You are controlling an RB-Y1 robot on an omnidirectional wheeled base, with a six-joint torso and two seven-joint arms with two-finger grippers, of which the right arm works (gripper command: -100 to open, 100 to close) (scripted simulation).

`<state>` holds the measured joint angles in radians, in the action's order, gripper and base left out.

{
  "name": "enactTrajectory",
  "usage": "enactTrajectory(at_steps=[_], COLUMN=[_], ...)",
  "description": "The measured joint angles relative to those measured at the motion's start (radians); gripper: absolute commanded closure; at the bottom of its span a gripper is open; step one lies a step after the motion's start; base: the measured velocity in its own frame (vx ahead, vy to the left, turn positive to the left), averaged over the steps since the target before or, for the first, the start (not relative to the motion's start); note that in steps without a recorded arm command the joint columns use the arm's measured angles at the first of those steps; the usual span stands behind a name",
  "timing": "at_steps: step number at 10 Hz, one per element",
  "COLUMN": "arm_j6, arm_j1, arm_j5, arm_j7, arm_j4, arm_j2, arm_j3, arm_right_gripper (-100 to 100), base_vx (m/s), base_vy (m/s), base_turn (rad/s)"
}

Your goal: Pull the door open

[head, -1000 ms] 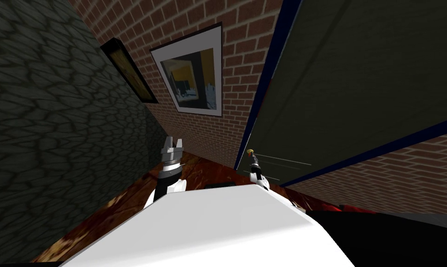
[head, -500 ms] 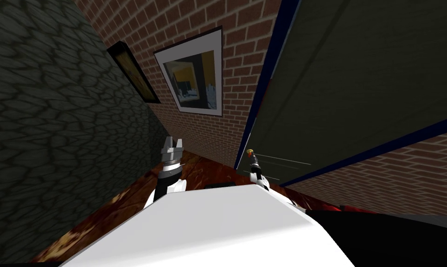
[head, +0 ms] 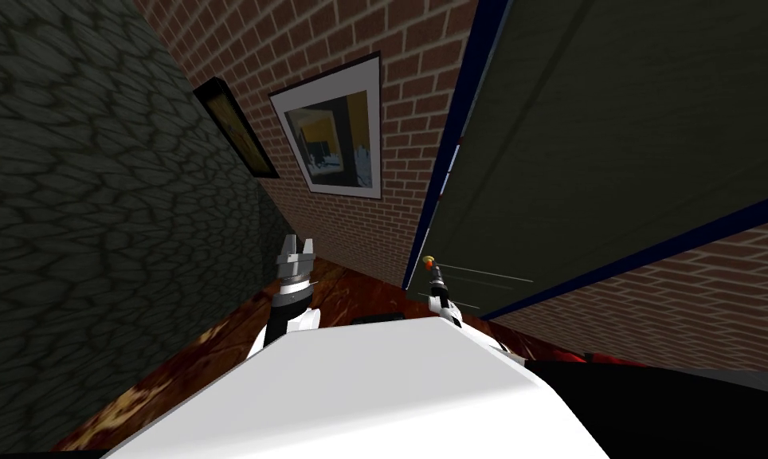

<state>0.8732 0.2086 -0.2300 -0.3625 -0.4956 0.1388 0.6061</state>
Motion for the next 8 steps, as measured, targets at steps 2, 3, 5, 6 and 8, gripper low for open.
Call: enactTrajectory(at_steps=[2, 3, 5, 6, 8], arm_j6=[-0.037, -0.022, -0.016, -0.029, -0.039], arm_j1=[-0.025, -0.01, -0.022, -0.021, -0.034], arm_j5=[-0.002, 0.003, 0.003, 0.003, 0.001], arm_j7=[0.042, 0.055, 0.063, 0.068, 0.067], arm_j4=[-0.066, -0.034, -0.043, -0.048, -0.076], arm_j2=[-0.015, -0.006, -0.011, -0.012, -0.021], arm_j3=[-0.009, -0.005, -0.007, -0.009, -0.01], arm_right_gripper=[100, 100, 100, 100, 100], base_vx=[-0.029, -0.008, -0.002, -0.003, 0.002], base_vy=[-0.004, -0.005, -0.002, 0.006, 0.002], base_turn=[0.019, 0.017, -0.013, 0.001, 0.001])
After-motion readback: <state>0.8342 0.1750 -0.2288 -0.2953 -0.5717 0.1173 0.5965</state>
